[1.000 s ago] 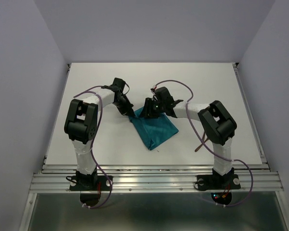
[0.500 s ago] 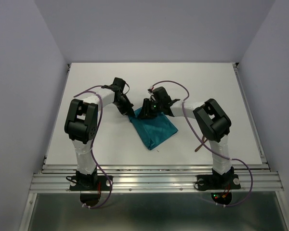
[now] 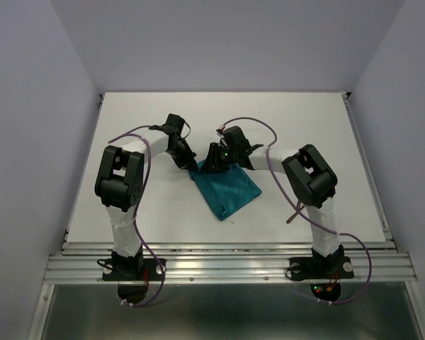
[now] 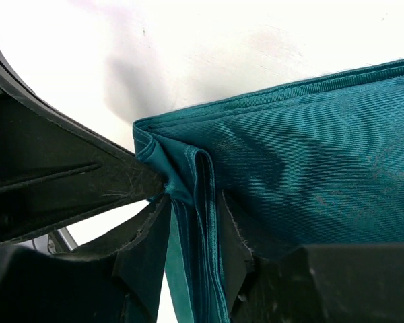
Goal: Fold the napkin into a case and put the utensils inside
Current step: Fold the lower triangle-folded napkin at the center of the board.
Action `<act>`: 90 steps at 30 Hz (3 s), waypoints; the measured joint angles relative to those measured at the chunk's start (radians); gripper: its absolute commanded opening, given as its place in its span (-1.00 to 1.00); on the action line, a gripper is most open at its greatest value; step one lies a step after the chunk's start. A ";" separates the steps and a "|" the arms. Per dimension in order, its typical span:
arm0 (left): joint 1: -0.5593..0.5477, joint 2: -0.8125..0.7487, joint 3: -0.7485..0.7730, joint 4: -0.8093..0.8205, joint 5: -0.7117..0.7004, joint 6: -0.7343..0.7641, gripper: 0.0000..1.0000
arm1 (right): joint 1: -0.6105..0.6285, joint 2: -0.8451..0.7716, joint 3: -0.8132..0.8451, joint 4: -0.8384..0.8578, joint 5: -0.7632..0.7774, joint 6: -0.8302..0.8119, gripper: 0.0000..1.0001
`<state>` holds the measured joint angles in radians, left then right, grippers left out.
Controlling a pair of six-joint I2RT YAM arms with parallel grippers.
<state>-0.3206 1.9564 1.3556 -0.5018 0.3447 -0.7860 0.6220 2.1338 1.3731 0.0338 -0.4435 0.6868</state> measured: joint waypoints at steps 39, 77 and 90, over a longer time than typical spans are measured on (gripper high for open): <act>0.002 0.055 0.067 -0.027 0.010 0.002 -1.00 | -0.001 -0.020 -0.072 0.134 -0.058 -0.168 -0.14; 0.002 -0.031 0.032 0.011 -0.006 0.042 0.11 | 0.008 -0.020 -0.112 0.154 -0.047 -0.113 -0.99; 0.011 -0.066 0.070 -0.012 -0.027 0.128 -0.34 | 0.008 -0.020 -0.130 0.185 -0.055 -0.102 -0.99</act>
<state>-0.3099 1.8900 1.4258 -0.5137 0.3180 -0.6579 0.6296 2.1136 1.2434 0.2192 -0.4980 0.5850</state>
